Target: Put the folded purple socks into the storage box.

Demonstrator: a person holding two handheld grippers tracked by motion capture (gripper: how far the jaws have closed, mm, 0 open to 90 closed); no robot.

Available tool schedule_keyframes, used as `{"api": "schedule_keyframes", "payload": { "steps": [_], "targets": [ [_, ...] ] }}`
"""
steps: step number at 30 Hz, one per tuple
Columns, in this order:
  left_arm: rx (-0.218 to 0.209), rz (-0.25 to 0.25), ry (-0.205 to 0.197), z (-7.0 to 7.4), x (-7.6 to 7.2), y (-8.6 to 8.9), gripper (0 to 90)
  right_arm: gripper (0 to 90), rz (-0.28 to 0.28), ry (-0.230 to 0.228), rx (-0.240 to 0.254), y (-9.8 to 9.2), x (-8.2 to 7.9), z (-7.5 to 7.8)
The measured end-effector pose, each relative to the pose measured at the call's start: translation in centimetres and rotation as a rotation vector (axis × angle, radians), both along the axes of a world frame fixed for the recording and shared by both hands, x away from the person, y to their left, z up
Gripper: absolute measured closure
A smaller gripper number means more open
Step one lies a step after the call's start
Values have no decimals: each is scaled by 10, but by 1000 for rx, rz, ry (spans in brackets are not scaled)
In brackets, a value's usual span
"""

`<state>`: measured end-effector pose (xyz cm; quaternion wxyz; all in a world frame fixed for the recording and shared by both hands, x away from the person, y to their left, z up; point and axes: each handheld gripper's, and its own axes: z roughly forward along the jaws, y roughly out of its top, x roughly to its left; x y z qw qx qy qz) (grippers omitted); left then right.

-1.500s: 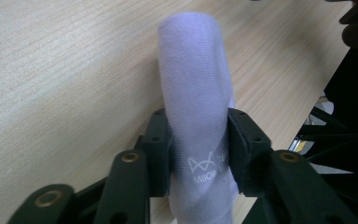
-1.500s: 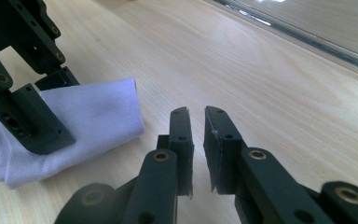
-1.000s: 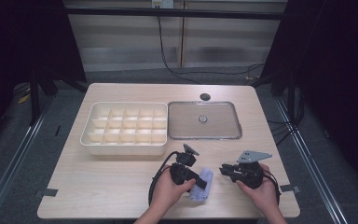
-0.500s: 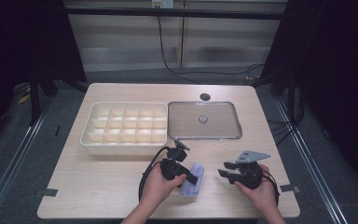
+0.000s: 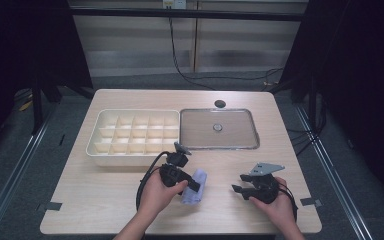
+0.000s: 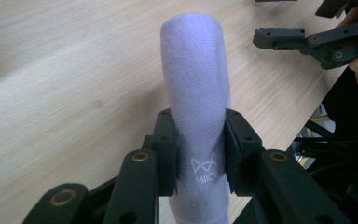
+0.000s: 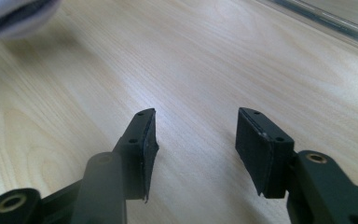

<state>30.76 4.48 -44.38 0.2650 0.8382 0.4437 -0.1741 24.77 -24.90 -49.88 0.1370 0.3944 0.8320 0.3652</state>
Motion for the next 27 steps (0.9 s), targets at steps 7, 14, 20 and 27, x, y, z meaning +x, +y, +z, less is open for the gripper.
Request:
{"api": "schedule_keyframes", "payload": {
  "steps": [7, 14, 20, 27],
  "targets": [
    [1, 13, -11, 10, 4, 11, 687, 418, 6, 5, -14, 3, 1, -4],
    [12, 9, -19, 19, 7, 18, 686, 367, 17, -15, -27, 5, 1, -6],
    [16, 11, -28, 29, 9, 22, 686, 318, 15, -37, -7, 4, 0, -9],
    [28, 14, -41, 38, 14, 27, 685, 294, 10, -46, 3, 5, -1, -11]
  ]
}}
